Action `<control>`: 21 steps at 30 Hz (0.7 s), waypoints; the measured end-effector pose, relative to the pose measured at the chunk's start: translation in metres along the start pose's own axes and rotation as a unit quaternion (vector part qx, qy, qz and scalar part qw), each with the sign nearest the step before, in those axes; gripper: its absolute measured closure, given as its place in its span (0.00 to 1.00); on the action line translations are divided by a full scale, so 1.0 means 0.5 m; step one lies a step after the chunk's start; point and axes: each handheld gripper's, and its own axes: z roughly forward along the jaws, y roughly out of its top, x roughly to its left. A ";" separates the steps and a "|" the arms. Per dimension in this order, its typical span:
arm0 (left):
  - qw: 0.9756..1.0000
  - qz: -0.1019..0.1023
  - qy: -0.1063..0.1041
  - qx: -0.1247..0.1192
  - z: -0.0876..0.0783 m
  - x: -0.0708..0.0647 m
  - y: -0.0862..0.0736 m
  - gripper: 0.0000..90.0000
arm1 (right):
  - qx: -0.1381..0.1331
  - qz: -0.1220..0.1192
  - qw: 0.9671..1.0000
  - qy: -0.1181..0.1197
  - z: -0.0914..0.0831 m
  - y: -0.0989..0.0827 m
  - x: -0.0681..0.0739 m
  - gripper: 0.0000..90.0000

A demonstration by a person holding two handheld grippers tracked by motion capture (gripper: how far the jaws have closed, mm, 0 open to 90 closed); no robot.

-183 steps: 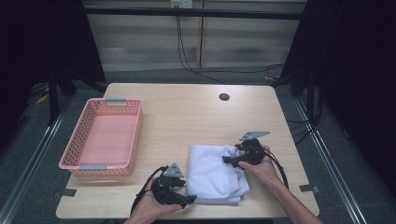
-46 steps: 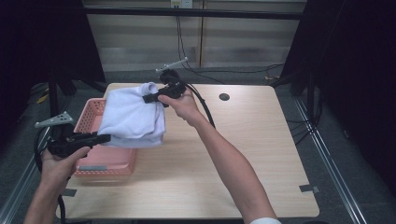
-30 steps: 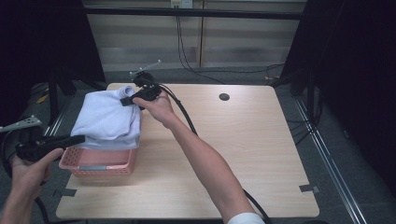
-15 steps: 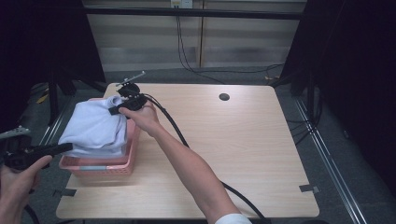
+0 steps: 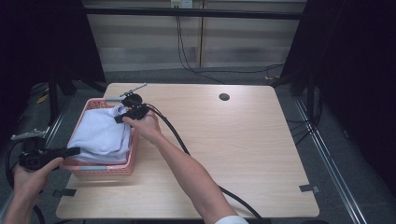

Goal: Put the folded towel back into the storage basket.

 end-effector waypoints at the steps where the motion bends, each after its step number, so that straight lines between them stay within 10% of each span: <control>1: 1.000 0.002 0.000 0.003 0.002 0.000 0.000 0.82 | 0.001 0.004 1.000 -0.002 0.003 -0.004 -0.003 0.75; 7: 1.000 0.003 0.012 0.012 0.009 0.000 -0.006 0.76 | 0.009 0.010 1.000 -0.015 0.015 -0.014 -0.016 0.56; 10: 1.000 0.006 0.012 0.006 0.008 -0.004 -0.012 0.55 | 0.000 0.008 0.999 -0.031 0.012 -0.015 -0.022 0.40; 21: 0.999 0.022 0.013 -0.028 0.005 -0.065 0.010 0.45 | -0.028 -0.027 0.999 0.003 -0.058 -0.023 -0.031 0.38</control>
